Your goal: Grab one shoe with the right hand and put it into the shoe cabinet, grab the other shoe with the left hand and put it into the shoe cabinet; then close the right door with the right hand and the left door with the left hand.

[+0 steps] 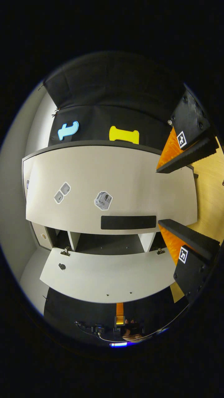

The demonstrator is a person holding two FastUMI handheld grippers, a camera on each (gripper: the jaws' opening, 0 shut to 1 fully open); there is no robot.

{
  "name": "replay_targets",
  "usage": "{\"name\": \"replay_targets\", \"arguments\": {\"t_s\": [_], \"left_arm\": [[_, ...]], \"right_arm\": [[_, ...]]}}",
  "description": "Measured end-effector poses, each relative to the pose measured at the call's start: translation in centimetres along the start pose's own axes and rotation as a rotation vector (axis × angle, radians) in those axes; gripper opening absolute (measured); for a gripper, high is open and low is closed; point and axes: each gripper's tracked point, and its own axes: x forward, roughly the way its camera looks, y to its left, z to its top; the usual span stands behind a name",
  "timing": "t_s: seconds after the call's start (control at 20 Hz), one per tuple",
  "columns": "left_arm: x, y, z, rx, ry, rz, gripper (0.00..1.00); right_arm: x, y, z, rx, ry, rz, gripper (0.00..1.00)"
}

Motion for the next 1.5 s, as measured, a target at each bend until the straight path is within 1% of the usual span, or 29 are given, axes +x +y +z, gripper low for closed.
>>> {"name": "replay_targets", "arguments": {"t_s": [0.2, 0.5, 0.55, 0.65, 0.7, 0.75, 0.8, 0.9, 0.95, 1.0, 1.05, 1.1, 1.15, 1.25, 1.3, 1.35, 1.4, 1.45, 1.5], "left_arm": [[0.9, -3.8, -0.4, -0.032, -0.002, -0.081, 0.95], [3.5, -9.2, -0.7, -0.022, -0.005, -0.176, 0.95], [4.3, -10.5, -1.1, -0.036, -0.004, -0.205, 0.95], [5.6, -13.5, -1.7, -0.087, 0.006, -0.294, 0.95], [6.4, -14.9, -2.0, -0.111, 0.006, -0.326, 0.95], [7.1, -16.1, -2.1, -0.115, 0.011, -0.35, 0.95], [7.7, -16.8, -2.1, -0.097, 0.021, -0.366, 0.95], [8.0, -17.7, -1.7, -0.038, 0.016, -0.369, 0.95], [7.7, -18.2, -1.6, -0.022, 0.015, -0.382, 0.95], [7.3, -18.6, -1.5, -0.016, 0.013, -0.398, 0.95], [7.0, -18.7, -1.5, -0.012, 0.012, -0.406, 0.92], [6.7, -18.8, -1.4, -0.007, 0.013, -0.41, 0.93], [6.3, -19.0, -1.3, -0.002, 0.011, -0.406, 0.95], [5.3, -18.9, -1.0, 0.009, 0.007, -0.394, 0.95], [4.7, -18.9, -0.9, 0.012, 0.005, -0.388, 0.92], [4.0, -18.9, -0.9, 0.017, 0.002, -0.382, 0.92], [3.5, -18.8, -0.9, 0.024, -0.001, -0.373, 0.95], [3.0, -18.7, -0.9, 0.033, -0.003, -0.364, 0.92], [2.7, -18.7, -0.8, 0.039, -0.006, -0.356, 0.95]], "right_arm": [[0.6, 0.1, -0.1, 0.003, 0.0, 0.033, 0.98], [0.3, -1.7, -0.6, 0.009, 0.011, 0.03, 0.98], [0.2, -2.0, -0.6, 0.011, 0.01, 0.026, 0.98], [0.0, -2.6, -0.6, 0.017, 0.009, 0.018, 0.98], [-0.2, -2.8, -0.7, 0.019, 0.008, 0.016, 0.98], [-0.1, -2.7, -0.7, 0.022, 0.007, 0.017, 0.98], [-0.4, -2.6, -0.6, 0.023, 0.004, 0.018, 0.98], [-1.0, -2.6, -0.3, 0.018, -0.006, 0.013, 0.98], [-1.4, -2.6, -0.2, 0.015, -0.01, 0.01, 0.98], [-1.7, -2.4, -0.1, 0.015, -0.014, 0.008, 0.98], [-1.9, -2.1, 0.2, 0.016, -0.02, 0.006, 0.98], [-2.2, -1.8, 0.4, 0.018, -0.027, 0.005, 0.98], [-2.4, -1.3, 0.6, 0.02, -0.035, 0.005, 0.98], [-2.6, 0.0, 1.3, 0.023, -0.056, 0.001, 0.98], [-2.8, 0.6, 1.7, 0.022, -0.065, -0.007, 0.98], [-2.9, 1.2, 2.1, 0.02, -0.073, -0.017, 0.98], [-3.0, 2.1, 2.5, 0.015, -0.081, -0.023, 0.98], [-3.1, 2.8, 2.8, 0.01, -0.088, -0.032, 0.98], [-3.2, 3.4, 3.0, 0.007, -0.094, -0.045, 0.98]]}}
